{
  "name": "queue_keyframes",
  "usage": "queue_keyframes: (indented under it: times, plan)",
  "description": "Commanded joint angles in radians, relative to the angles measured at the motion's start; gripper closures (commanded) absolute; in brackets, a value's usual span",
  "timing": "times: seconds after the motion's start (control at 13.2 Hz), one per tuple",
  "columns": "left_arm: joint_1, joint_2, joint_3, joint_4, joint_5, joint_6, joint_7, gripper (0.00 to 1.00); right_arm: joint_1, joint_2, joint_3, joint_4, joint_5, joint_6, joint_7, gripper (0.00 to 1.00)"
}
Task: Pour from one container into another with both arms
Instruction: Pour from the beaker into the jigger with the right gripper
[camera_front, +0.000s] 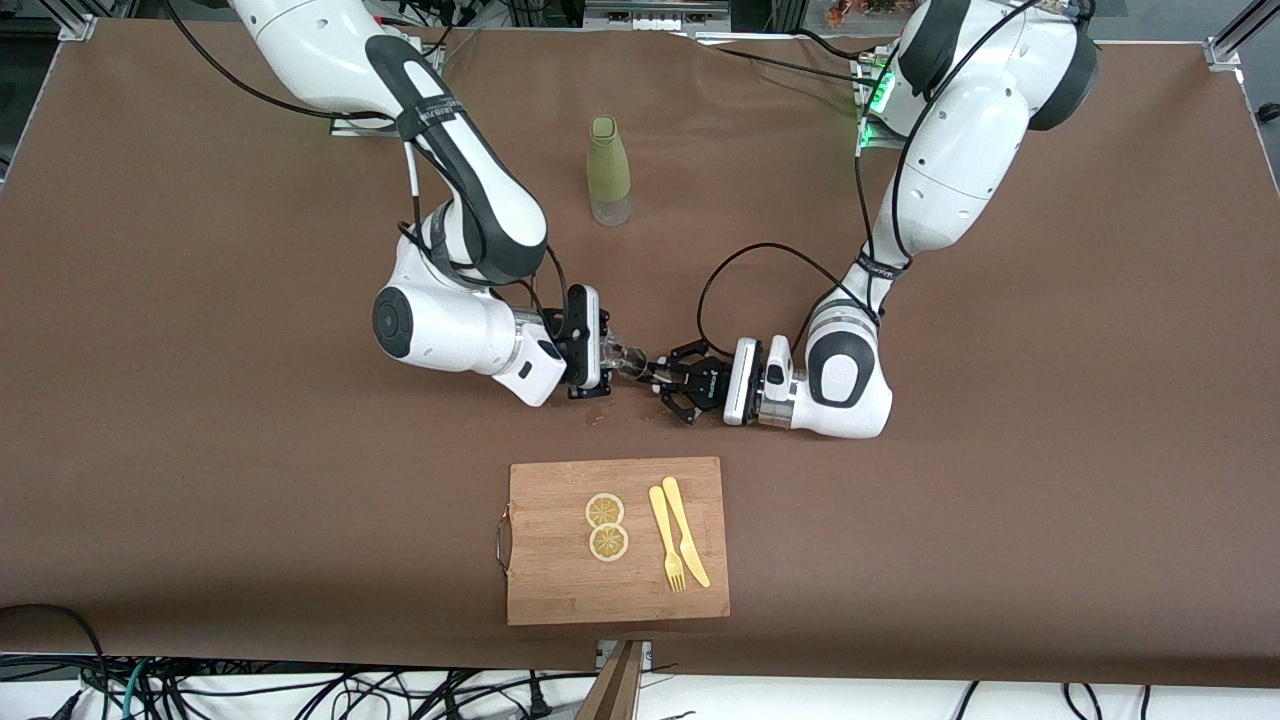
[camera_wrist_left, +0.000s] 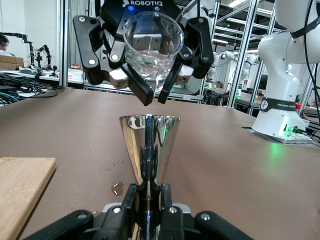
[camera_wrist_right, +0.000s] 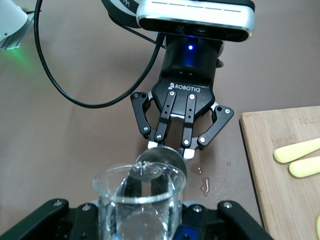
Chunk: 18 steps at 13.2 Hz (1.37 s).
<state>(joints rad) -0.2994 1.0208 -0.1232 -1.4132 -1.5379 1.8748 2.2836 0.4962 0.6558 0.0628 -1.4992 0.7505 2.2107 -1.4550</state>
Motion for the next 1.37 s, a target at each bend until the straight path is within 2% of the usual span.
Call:
queue_keyframes:
  times: [0.0,0.53,0.76,1.14,1.29]
  plan:
    - [-0.007,0.018,-0.003,0.023,-0.047,0.007,0.048,1.00,0.013,-0.016,-0.008,-0.001,-0.022,0.006,0.030,1.00]
    - [-0.007,0.018,-0.003,0.023,-0.053,0.007,0.053,1.00,0.002,-0.015,-0.006,-0.003,0.009,0.006,0.018,1.00]
    - [-0.007,0.019,-0.003,0.023,-0.053,0.007,0.053,1.00,-0.010,-0.016,-0.008,-0.003,0.090,-0.005,-0.010,1.00]
    - [0.000,0.022,-0.003,0.022,-0.054,-0.006,0.077,1.00,-0.030,-0.016,-0.011,-0.012,0.289,-0.009,-0.158,1.00]
    - [0.008,0.022,-0.003,0.020,-0.062,-0.011,0.083,1.00,-0.063,-0.016,-0.012,-0.013,0.332,-0.064,-0.209,1.00]
